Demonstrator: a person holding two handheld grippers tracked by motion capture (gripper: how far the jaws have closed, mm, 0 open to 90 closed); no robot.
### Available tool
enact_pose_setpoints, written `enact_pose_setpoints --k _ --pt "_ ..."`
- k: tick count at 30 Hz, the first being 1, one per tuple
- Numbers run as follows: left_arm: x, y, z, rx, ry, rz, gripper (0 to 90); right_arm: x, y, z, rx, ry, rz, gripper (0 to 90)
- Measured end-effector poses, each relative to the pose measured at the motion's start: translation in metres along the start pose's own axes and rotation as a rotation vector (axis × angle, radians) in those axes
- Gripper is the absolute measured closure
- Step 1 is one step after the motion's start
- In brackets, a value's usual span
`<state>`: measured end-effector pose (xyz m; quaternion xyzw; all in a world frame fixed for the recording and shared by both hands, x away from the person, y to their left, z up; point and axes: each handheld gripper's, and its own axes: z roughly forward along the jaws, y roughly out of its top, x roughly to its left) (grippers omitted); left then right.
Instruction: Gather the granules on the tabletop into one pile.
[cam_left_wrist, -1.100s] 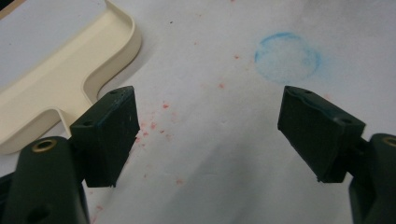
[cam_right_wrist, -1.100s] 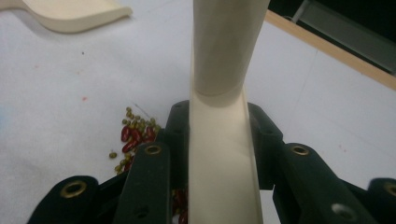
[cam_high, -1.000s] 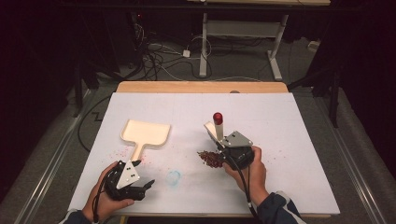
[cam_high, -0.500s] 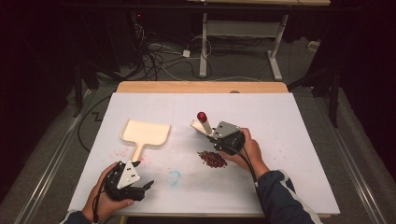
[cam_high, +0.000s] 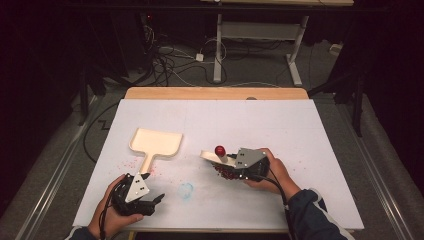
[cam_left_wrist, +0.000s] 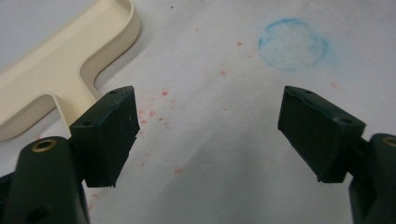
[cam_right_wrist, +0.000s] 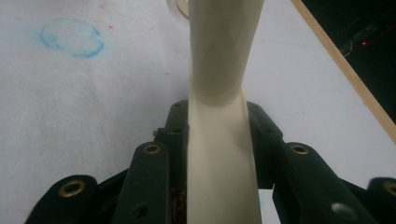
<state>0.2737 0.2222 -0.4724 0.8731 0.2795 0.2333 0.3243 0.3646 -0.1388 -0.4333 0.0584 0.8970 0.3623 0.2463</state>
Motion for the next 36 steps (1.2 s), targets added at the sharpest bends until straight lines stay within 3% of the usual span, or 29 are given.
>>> enact_pose_setpoints --k 3,7,9,12,13,14,17,22,25,30,36 --pt "0.0 0.001 0.0 -0.001 0.01 -0.003 18.2 -0.005 0.0 -0.005 -0.026 -0.04 0.028 67.8" --pt "0.002 0.0 -0.002 -0.007 0.007 -0.02 18.2 -0.009 0.009 -0.018 -0.085 -0.09 0.147 67.8" --pt "0.002 0.0 -0.003 -0.005 0.009 -0.02 18.2 -0.007 0.016 -0.024 -0.121 -0.09 0.247 67.8" --pt "0.002 0.0 -0.004 -0.007 0.011 -0.018 18.2 0.004 0.029 -0.027 -0.181 -0.044 0.435 67.8" --pt "0.002 0.0 -0.004 -0.01 0.012 -0.019 18.2 0.008 0.031 -0.026 -0.192 -0.026 0.472 67.8" --pt "0.002 0.0 -0.004 -0.009 0.012 -0.017 18.2 0.016 0.035 -0.023 -0.191 -0.006 0.531 67.8" --pt "0.001 0.0 -0.005 -0.01 0.012 -0.014 18.2 0.031 0.038 -0.009 -0.171 0.02 0.632 67.8" --pt "0.001 0.0 -0.004 -0.007 0.007 -0.015 18.2 0.037 0.027 0.014 -0.088 -0.013 0.772 67.8" --pt "0.001 -0.001 -0.004 -0.004 0.004 -0.011 18.2 0.03 0.018 0.012 -0.06 -0.083 0.804 67.8" --pt "-0.001 0.0 -0.004 -0.006 0.0 -0.002 18.2 0.024 0.001 0.003 -0.047 -0.097 0.899 67.7" --pt "-0.002 0.001 -0.004 -0.006 0.001 -0.002 18.2 0.025 -0.001 -0.013 -0.054 -0.105 0.885 67.8"
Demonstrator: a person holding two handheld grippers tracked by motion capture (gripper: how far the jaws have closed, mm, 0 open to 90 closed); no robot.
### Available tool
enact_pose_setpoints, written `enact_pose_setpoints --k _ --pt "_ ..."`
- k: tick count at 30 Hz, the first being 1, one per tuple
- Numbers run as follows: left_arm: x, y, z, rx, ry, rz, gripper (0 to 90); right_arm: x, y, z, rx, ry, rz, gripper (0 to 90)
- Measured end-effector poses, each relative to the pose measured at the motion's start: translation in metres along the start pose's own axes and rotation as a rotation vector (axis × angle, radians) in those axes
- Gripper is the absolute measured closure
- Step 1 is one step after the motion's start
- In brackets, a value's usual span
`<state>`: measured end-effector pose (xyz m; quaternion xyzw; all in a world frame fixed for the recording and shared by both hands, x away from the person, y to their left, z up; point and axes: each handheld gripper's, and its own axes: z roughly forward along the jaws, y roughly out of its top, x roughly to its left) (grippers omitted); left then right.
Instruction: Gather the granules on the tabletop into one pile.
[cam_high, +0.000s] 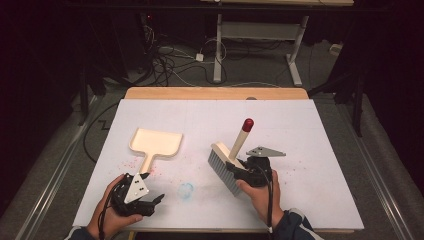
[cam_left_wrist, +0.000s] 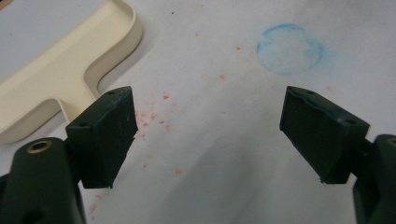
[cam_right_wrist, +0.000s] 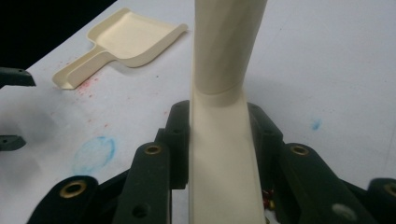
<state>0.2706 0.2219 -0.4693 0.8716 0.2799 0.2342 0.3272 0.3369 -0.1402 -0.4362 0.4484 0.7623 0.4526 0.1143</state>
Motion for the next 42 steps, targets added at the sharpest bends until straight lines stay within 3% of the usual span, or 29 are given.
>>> enact_pose_setpoints --k 3,12,18,24,30,42 --pt "0.0 0.001 0.0 0.001 0.001 0.002 18.2 -0.001 0.002 -0.006 -0.015 0.014 -0.021 67.8" --pt "0.003 -0.001 -0.003 -0.009 0.011 -0.008 18.2 -0.003 0.018 -0.031 -0.049 0.06 -0.145 67.8" --pt "0.004 -0.001 -0.004 -0.01 0.015 -0.006 18.2 -0.012 0.023 -0.053 -0.056 0.017 -0.251 67.8" --pt "0.003 -0.001 -0.003 -0.004 0.014 0.0 18.2 -0.024 0.021 -0.073 -0.069 -0.043 -0.31 67.7" --pt "0.004 -0.001 -0.003 -0.003 0.017 0.0 18.2 -0.031 0.018 -0.086 -0.054 -0.036 -0.394 67.7" --pt "0.004 -0.002 -0.003 0.004 0.02 0.001 18.2 -0.042 0.001 -0.111 0.015 0.005 -0.45 67.6"
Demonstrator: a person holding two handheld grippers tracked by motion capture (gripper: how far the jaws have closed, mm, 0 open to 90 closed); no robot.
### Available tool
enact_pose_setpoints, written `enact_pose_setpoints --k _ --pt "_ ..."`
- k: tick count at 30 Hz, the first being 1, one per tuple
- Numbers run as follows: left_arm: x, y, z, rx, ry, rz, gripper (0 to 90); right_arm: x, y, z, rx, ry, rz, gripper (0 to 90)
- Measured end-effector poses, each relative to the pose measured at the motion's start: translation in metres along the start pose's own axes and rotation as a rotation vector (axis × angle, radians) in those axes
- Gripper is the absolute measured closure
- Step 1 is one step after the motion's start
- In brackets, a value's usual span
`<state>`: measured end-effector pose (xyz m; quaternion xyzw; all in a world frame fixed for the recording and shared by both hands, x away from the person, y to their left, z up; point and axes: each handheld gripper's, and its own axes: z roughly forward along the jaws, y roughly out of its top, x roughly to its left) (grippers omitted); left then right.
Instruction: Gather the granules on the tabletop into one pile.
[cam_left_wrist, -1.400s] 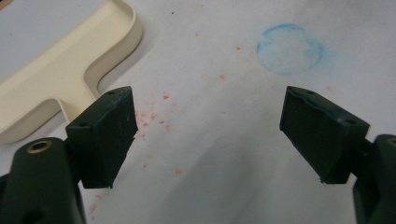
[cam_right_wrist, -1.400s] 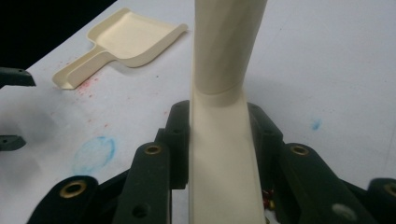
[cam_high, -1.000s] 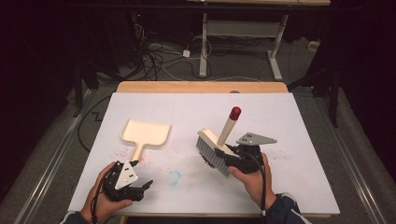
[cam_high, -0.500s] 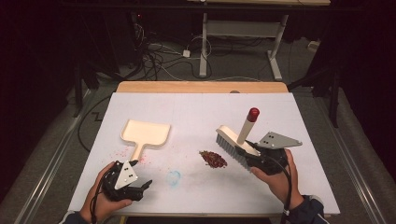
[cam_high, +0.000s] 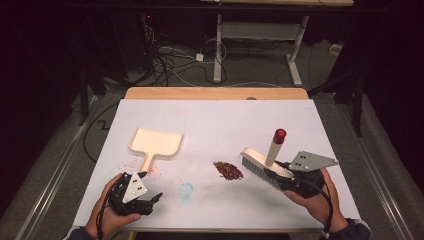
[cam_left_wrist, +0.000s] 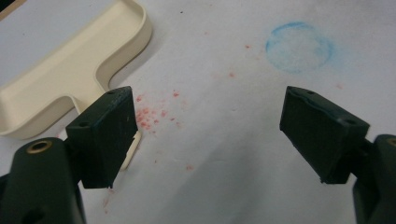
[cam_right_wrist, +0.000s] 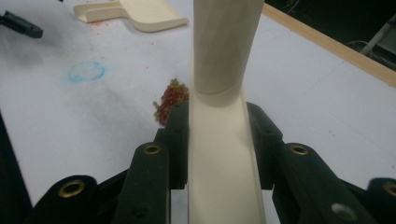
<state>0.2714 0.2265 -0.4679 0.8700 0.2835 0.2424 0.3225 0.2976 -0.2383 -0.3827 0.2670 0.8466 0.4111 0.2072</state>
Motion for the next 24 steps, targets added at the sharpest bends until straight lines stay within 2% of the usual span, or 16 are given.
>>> enact_pose_setpoints --k 3,7,12,14,17,21,24 --pt "0.0 0.0 0.0 0.005 -0.001 0.004 18.2 -0.003 -0.008 -0.008 0.012 0.013 -0.007 67.6" --pt "-0.001 0.0 0.002 0.01 -0.008 0.007 18.2 -0.011 -0.021 -0.018 0.031 0.068 -0.011 67.6" --pt "-0.002 0.0 0.003 0.018 -0.012 0.01 18.3 -0.022 -0.036 -0.027 0.068 0.093 -0.02 67.6" --pt "-0.002 0.0 0.004 0.024 -0.008 0.013 18.2 -0.026 -0.039 -0.03 0.088 0.115 -0.038 67.6" --pt "-0.003 0.001 0.004 0.028 -0.008 0.016 18.2 -0.031 -0.044 -0.035 0.092 0.166 -0.031 67.6" --pt "-0.003 0.0 0.005 0.032 -0.011 0.017 18.2 -0.034 -0.046 -0.032 0.134 0.234 -0.064 67.5" --pt "-0.003 0.0 0.005 0.034 -0.011 0.019 18.3 -0.037 -0.046 -0.025 0.156 0.232 -0.074 67.4"
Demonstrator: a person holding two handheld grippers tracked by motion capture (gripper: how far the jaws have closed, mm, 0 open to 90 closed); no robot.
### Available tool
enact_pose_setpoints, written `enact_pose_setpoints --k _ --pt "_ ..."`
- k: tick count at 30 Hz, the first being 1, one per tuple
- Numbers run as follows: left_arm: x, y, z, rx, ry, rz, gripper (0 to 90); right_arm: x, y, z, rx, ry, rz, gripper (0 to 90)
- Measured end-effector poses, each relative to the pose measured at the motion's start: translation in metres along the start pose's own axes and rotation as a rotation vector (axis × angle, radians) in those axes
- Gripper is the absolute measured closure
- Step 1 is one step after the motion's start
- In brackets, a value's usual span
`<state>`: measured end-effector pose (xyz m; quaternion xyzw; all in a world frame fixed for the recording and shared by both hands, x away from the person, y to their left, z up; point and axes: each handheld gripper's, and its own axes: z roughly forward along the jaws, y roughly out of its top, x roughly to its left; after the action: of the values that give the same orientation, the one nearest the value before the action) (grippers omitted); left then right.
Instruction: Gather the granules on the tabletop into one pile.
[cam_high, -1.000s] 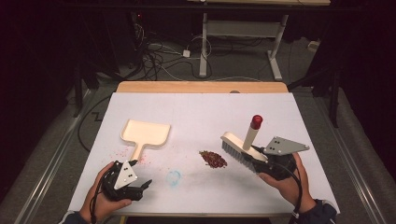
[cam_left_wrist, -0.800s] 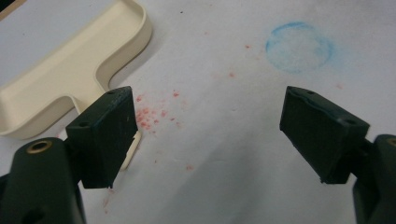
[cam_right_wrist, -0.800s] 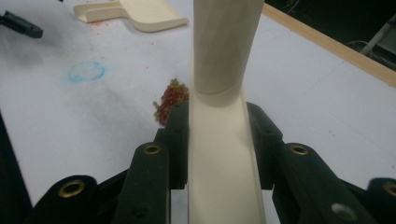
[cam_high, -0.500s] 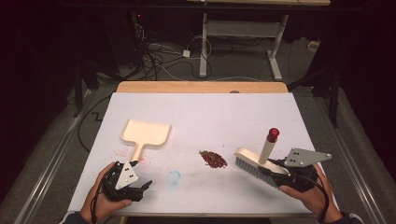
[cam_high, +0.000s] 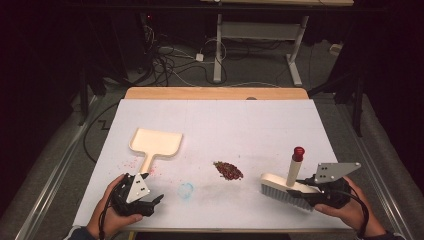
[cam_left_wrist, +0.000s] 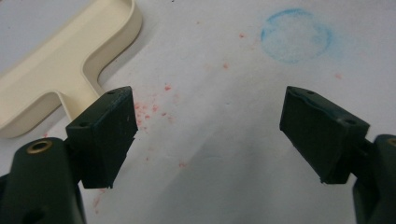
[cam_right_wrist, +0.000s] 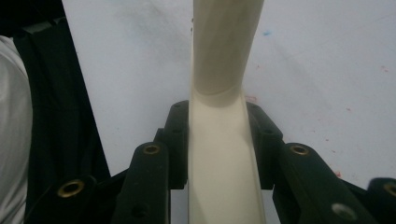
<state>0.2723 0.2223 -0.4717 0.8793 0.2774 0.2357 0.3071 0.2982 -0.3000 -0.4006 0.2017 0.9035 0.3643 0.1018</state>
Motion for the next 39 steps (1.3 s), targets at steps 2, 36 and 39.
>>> enact_pose_setpoints --k 2,36,39 --pt "0.0 0.0 0.0 0.005 0.003 0.001 18.2 -0.004 0.001 0.003 0.008 -0.015 0.006 66.0" --pt "-0.002 0.002 0.006 0.025 -0.015 0.023 18.3 -0.105 0.009 0.064 0.115 -0.331 0.362 47.9" --pt "-0.002 0.002 0.006 0.019 -0.028 0.022 18.3 -0.108 0.012 0.074 0.106 -0.377 0.459 46.8"
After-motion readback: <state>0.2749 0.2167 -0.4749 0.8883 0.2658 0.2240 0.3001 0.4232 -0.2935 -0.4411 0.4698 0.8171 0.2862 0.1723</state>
